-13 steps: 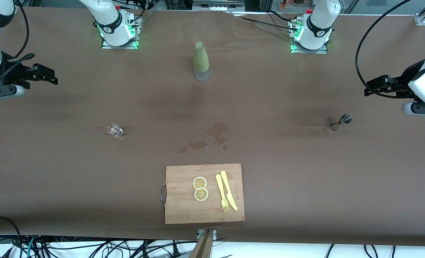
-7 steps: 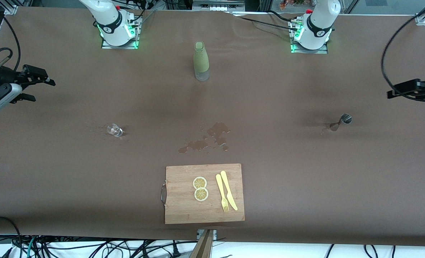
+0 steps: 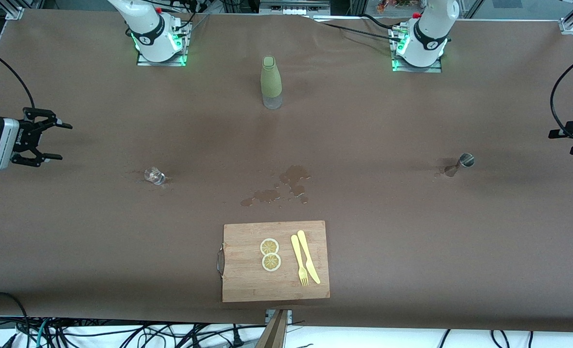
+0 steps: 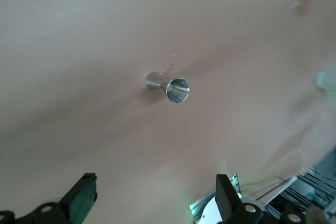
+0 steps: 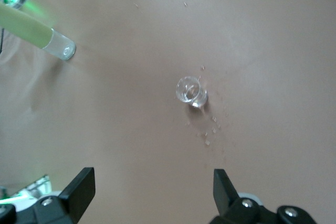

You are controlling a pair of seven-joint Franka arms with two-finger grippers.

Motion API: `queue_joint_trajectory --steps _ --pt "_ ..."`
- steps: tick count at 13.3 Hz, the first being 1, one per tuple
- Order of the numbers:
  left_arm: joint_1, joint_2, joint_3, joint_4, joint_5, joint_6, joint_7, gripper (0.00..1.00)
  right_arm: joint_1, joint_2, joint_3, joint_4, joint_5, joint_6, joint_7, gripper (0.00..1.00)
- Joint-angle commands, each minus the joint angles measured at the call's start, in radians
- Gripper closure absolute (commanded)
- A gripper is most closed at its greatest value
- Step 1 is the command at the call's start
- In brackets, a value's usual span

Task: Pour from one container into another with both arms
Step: 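Reach the right gripper to the glass cup while the left gripper reaches the jigger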

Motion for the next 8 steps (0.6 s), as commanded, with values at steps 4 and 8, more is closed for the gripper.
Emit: queue_joint_trajectory --steps 4,8 --pt "0.134 0.127 0.056 -0.205 -0.325 -0.024 0.689 0.0 -0.058 0.215 0.005 0.021 0.267 0.014 -0.479 0.0" --pt "0.169 0.311 0.059 -0.227 -0.488 -0.056 1.169 0.0 -0.068 0.373 0.011 0.016 0.407 -0.006 -0.74 0.0"
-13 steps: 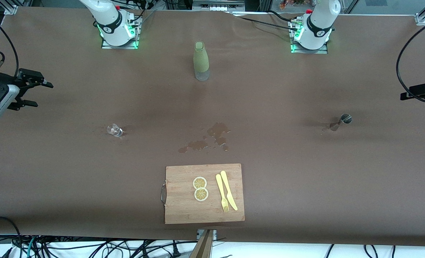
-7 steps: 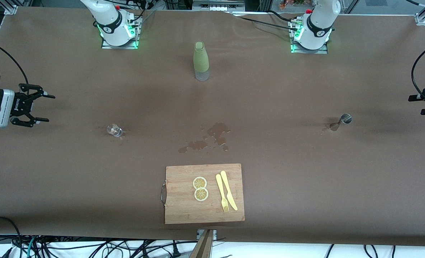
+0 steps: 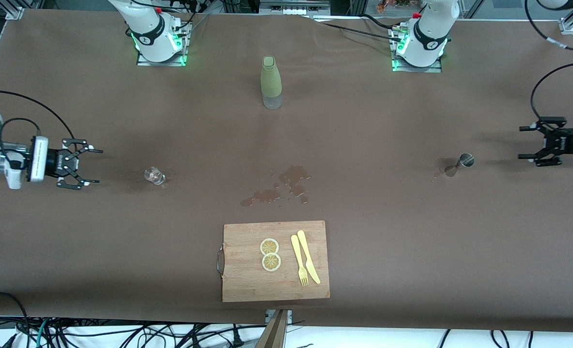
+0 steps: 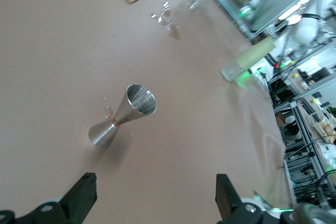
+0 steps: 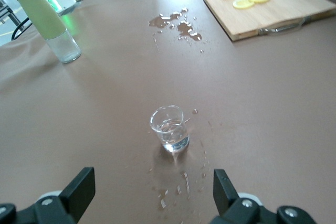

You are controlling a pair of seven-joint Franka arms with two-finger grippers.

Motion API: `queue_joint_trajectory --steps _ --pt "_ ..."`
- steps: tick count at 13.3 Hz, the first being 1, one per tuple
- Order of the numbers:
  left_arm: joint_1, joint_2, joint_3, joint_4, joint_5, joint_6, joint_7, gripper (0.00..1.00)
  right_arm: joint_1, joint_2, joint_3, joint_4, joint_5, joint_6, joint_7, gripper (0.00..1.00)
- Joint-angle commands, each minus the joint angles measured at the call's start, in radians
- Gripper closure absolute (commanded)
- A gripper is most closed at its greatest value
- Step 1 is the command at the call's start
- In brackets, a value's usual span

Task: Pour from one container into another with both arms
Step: 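Reach the right gripper to the glass cup while the left gripper reaches the jigger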

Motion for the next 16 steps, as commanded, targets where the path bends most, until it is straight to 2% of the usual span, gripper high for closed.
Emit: queue_joint_trajectory --steps 1,3,8,11,13,16 --pt "0.009 0.109 0.006 0.016 -0.104 -0.049 0.3 0.0 -0.014 0.1 0.015 0.015 0.082 -0.052 -0.158 0.0" --pt "0.02 0.162 0.006 0.02 -0.163 -0.051 0.478 0.0 -0.013 0.181 0.041 0.036 0.141 -0.113 -0.272 0.0" --pt "0.035 0.295 -0.002 0.033 -0.342 -0.053 0.818 0.0 -0.011 0.31 0.104 0.153 0.181 -0.131 -0.38 0.0" --pt "0.024 0.341 -0.026 0.037 -0.422 -0.051 0.901 0.0 -0.011 0.347 0.138 0.165 0.19 -0.132 -0.389 0.0" --pt "0.018 0.355 -0.062 0.051 -0.427 -0.05 0.909 0.0 -0.011 0.373 0.155 0.164 0.216 -0.134 -0.401 0.0" --pt "-0.012 0.367 -0.074 0.049 -0.428 -0.05 0.906 0.0 -0.01 0.388 0.17 0.164 0.218 -0.146 -0.412 0.03"
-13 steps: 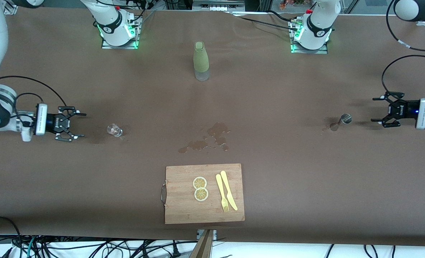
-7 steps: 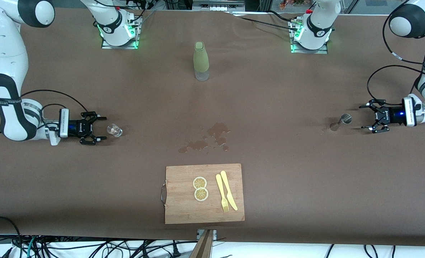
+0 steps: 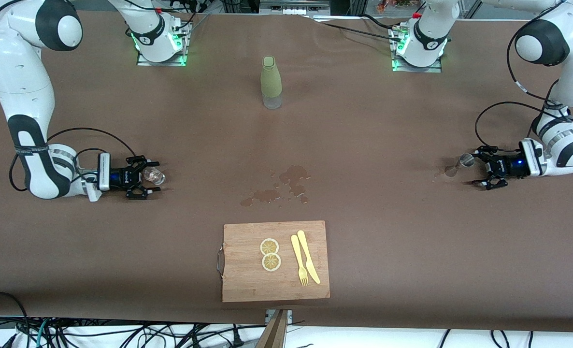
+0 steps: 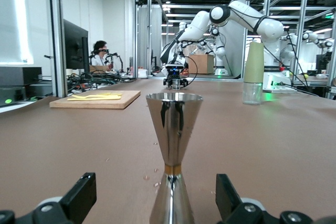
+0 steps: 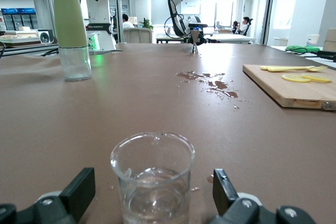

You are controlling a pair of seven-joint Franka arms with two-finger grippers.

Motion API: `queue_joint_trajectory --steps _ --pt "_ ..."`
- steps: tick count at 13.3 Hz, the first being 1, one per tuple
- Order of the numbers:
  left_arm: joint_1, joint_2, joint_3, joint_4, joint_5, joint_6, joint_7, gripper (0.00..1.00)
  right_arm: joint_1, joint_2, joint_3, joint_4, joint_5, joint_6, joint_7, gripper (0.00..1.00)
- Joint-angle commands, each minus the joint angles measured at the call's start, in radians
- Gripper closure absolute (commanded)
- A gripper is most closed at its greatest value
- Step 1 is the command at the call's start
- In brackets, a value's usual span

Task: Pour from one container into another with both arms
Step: 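Close the right gripper on the glass while the left gripper grips the jigger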

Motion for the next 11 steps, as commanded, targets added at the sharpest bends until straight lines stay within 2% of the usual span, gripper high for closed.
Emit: queue_joint_trajectory --steps 1,5,6,9,11 --pt "-0.036 0.025 0.009 0.015 -0.019 0.007 0.101 0.0 -0.01 0.027 0.014 0.027 0.014 -0.032 -0.013 0.15" --pt "-0.062 0.027 0.011 0.013 -0.007 0.008 0.095 0.0 -0.016 0.038 0.017 0.029 0.028 -0.056 -0.013 0.79" --pt "-0.067 0.025 0.011 0.01 -0.004 0.007 0.095 0.0 -0.018 0.039 0.017 0.029 0.03 -0.058 -0.013 0.88" --pt "-0.067 0.024 0.014 0.003 -0.002 0.003 0.094 0.0 -0.019 0.041 0.017 0.029 0.057 -0.081 -0.013 1.0" --pt "-0.065 0.021 0.014 0.001 0.031 -0.018 0.092 0.0 -0.019 0.039 0.017 0.03 0.073 -0.102 0.004 1.0"
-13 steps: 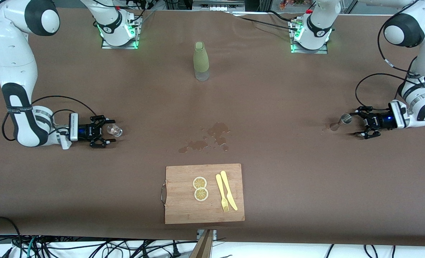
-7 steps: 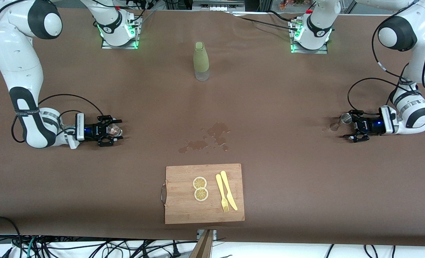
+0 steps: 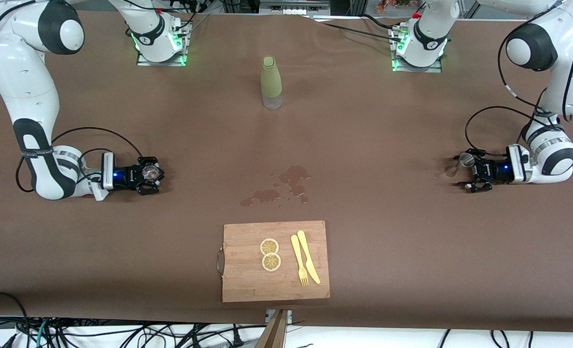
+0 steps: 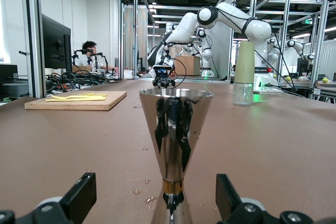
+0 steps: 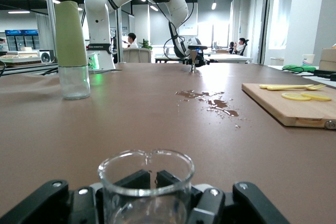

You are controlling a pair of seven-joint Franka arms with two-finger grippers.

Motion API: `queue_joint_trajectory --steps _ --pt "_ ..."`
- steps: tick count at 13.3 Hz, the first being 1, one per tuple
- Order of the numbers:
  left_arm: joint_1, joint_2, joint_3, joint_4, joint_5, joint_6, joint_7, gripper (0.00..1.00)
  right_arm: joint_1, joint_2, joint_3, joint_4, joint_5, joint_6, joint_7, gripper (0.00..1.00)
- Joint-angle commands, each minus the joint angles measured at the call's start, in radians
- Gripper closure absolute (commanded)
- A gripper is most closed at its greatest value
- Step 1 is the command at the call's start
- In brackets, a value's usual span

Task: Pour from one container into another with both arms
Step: 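Close the right gripper on the glass while the left gripper grips the jigger, then lift the glass with the right gripper while the left gripper brings the jigger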

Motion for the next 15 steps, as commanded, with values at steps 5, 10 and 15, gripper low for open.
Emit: queue_joint_trajectory --steps 5,10,15 --pt "-0.01 -0.002 0.015 -0.002 0.054 -0.052 0.093 0.06 -0.009 0.001 0.047 0.039 0.026 -0.065 0.15 1.0" --pt "-0.005 0.002 0.018 -0.001 0.052 -0.053 0.102 0.7 0.028 -0.002 0.149 0.172 0.016 -0.064 0.331 1.0" --pt "-0.01 0.013 0.017 0.01 0.037 -0.04 0.09 1.0 0.047 -0.042 0.193 0.192 0.016 -0.065 0.416 1.0"
